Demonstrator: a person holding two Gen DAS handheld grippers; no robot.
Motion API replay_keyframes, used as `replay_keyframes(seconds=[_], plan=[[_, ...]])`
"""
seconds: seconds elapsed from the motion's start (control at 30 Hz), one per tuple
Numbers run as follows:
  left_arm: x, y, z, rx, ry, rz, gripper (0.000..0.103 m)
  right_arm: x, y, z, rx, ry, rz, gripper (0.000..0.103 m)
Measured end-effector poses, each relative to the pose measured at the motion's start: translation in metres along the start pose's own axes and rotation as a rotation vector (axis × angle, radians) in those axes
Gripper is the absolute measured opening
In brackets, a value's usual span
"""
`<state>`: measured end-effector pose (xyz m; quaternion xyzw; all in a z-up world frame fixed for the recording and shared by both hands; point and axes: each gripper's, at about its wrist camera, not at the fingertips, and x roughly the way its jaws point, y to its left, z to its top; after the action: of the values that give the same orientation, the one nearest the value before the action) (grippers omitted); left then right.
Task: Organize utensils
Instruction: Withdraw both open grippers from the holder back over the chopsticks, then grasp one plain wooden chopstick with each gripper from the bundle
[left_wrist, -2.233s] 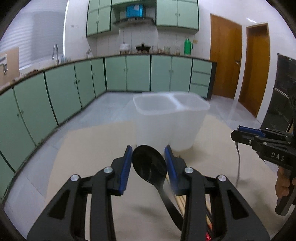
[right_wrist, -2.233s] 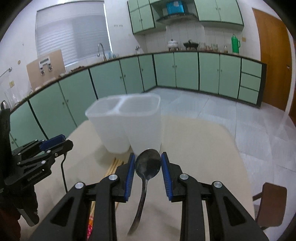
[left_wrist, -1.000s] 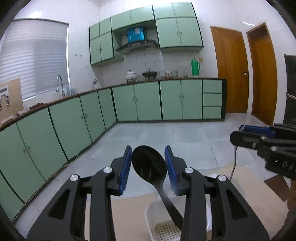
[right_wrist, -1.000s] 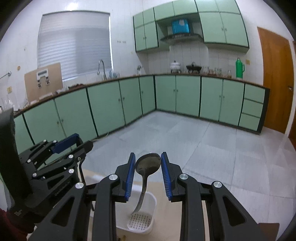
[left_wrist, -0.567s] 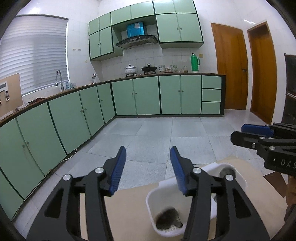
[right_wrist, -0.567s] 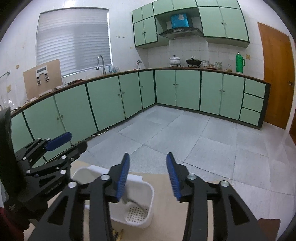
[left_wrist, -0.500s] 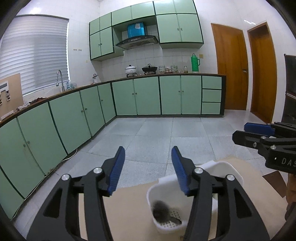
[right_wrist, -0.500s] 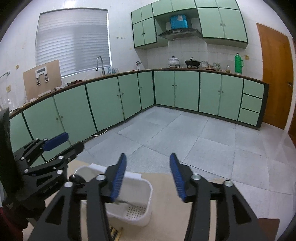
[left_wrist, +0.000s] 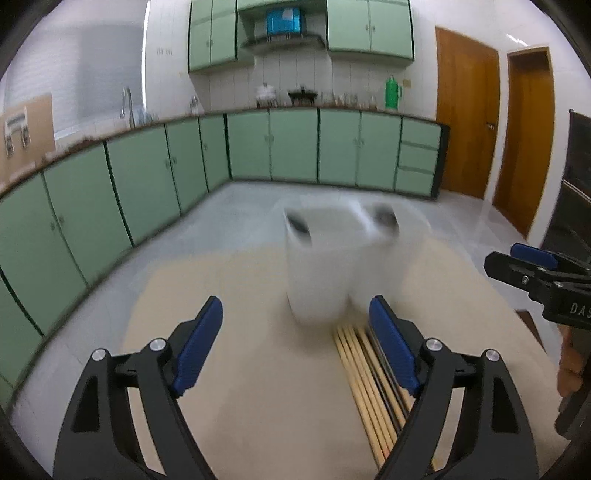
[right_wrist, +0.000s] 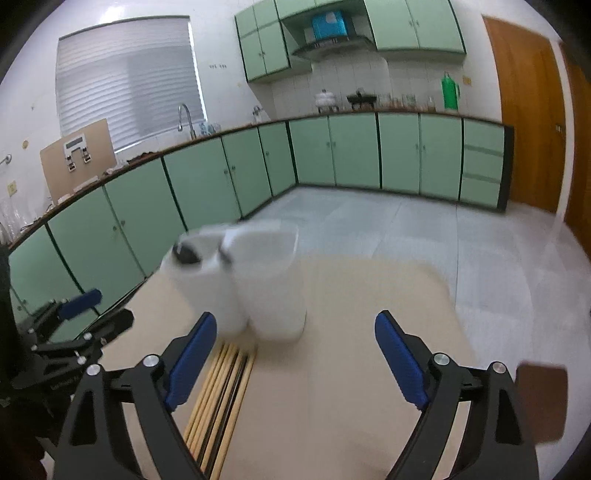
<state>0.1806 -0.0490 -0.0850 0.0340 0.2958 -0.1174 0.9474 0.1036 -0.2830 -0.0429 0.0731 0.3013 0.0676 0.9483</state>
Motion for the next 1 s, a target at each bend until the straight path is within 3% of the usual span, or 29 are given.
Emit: replay_keyframes(seconds=[0.27,0.43,0.67,1.0], plan=[[-0.017,-0.005,-0.089,0.028,0.179,0.003,0.079,-0.024,0.017,-0.087,-0.02,0.141,-0.031,0.086],[-0.026,-0.001,-0.119,0.017,0.233,0.02,0.079,-0.034,0.03,-0.123,-0.064,0.216,-0.021,0.086],[-0.03,-0.003,-0.123,0.002,0.271,0.022,0.079,-0.034,0.047,-0.147,-0.152,0.26,-0.049,0.086],[-0.031,0.0,-0.125,-0.02,0.289,0.018,0.08,-0.027,0.065,-0.154,-0.203,0.308,-0.051,0.086]])
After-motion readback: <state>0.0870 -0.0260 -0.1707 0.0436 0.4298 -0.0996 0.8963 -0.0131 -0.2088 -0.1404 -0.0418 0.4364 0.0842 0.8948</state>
